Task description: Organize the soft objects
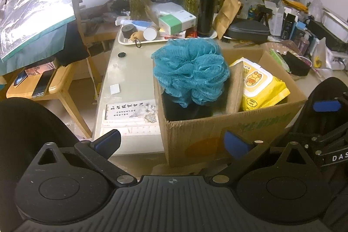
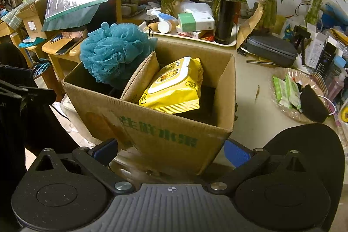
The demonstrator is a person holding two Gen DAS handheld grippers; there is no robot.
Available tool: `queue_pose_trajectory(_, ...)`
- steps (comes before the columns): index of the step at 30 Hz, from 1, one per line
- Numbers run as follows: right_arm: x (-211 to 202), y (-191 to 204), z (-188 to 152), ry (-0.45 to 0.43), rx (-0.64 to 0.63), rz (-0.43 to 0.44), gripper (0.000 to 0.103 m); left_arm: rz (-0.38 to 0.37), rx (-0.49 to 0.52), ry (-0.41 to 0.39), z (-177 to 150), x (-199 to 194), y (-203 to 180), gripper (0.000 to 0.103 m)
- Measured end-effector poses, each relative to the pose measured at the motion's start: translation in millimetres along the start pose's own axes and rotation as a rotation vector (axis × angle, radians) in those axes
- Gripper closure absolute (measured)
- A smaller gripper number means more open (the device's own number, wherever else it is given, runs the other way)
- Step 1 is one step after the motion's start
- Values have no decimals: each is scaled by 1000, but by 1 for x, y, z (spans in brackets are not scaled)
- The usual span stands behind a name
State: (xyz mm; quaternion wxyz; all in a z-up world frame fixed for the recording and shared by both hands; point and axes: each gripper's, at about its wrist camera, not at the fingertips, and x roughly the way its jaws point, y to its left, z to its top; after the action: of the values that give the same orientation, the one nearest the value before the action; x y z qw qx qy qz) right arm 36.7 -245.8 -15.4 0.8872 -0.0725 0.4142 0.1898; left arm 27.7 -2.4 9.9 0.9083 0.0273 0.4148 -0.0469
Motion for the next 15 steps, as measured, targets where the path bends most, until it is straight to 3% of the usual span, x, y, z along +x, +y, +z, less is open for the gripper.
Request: queue_pose_trajectory(15, 3, -4, 0, 0, 20, -4, 0, -1, 7, 27, 2, 3, -2, 0)
